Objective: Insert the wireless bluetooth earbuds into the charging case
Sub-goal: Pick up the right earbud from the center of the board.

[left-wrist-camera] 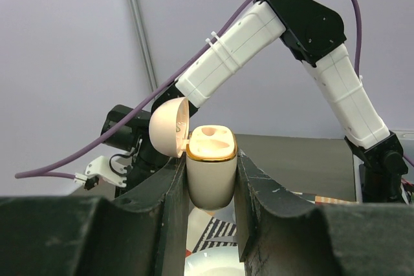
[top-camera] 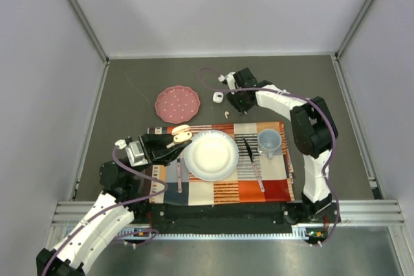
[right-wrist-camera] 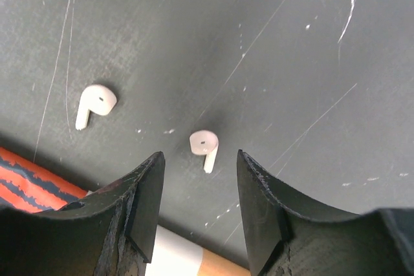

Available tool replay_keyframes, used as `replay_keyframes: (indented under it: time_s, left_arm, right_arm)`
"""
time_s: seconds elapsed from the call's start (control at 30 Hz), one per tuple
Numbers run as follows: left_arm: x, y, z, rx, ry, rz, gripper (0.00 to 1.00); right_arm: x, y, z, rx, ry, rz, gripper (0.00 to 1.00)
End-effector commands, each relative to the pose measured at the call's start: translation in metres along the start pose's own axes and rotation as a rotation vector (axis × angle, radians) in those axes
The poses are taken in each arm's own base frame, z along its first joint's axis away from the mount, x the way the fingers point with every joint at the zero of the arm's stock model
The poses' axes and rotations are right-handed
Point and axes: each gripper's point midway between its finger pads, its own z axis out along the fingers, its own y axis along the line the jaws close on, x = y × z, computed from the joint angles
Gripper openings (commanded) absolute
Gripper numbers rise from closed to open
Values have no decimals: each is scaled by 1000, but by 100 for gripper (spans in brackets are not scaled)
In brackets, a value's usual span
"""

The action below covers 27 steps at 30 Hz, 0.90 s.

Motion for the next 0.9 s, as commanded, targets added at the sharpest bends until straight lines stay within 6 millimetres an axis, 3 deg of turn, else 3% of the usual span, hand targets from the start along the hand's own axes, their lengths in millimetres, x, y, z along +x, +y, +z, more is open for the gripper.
replay_keyframes:
  time_s: [0.0,0.87]
  left_arm:
    - [-18,1,3,-4,-43,45,0]
    - [-15,2,3,-10,-37,45,0]
  right_arm:
    - [-27,-10,2,25,-70,-15,48]
    - [-17,-10,20,25,-33,3,36]
